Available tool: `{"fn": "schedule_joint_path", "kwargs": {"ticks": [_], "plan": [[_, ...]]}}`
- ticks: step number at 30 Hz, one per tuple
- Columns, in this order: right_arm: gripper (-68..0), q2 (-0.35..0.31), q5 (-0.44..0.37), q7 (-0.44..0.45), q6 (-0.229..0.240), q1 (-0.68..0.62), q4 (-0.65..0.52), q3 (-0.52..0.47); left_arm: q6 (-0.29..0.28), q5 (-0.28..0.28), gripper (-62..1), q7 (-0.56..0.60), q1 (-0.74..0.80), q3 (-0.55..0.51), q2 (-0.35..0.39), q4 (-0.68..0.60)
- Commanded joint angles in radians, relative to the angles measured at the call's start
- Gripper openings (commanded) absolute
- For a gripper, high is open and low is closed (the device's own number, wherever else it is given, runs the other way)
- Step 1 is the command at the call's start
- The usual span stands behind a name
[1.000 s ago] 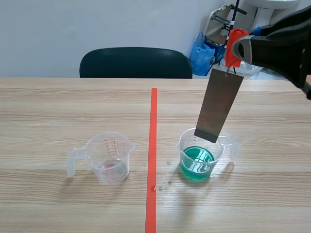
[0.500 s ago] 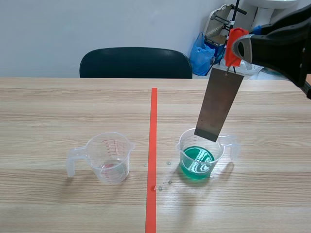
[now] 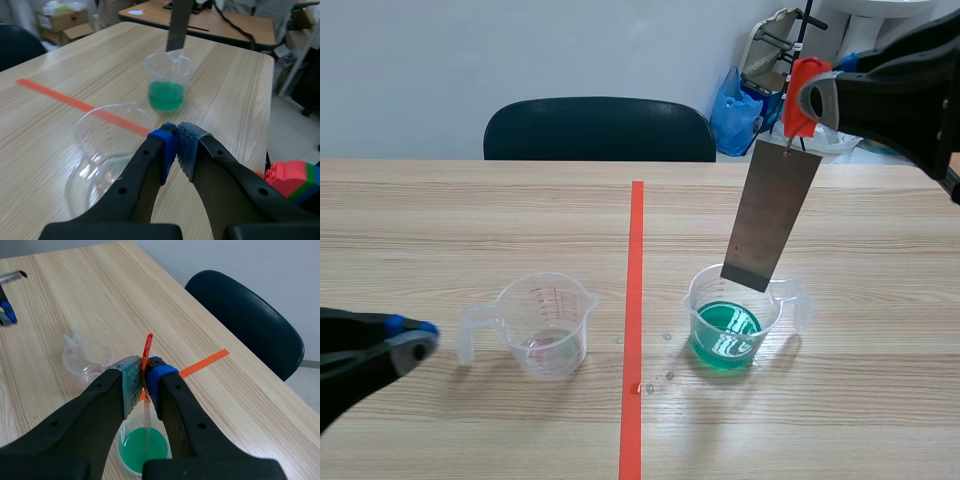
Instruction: Do the redox reaction experiment
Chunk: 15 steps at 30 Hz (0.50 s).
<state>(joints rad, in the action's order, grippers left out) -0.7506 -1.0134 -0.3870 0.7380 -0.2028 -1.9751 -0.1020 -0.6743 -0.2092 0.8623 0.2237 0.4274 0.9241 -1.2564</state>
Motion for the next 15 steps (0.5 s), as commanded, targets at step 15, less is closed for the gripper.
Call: {"fn": "schedule_joint_path", "kwargs": {"ticks": [15], "plan": [[-66.7,-0.008,-0.012,0.018,0.008,0.017,-0.016,-0.008,0.233,-0.226,-58.4,-0.455,-0.438,0.375,-0.374,-0.006]]}}
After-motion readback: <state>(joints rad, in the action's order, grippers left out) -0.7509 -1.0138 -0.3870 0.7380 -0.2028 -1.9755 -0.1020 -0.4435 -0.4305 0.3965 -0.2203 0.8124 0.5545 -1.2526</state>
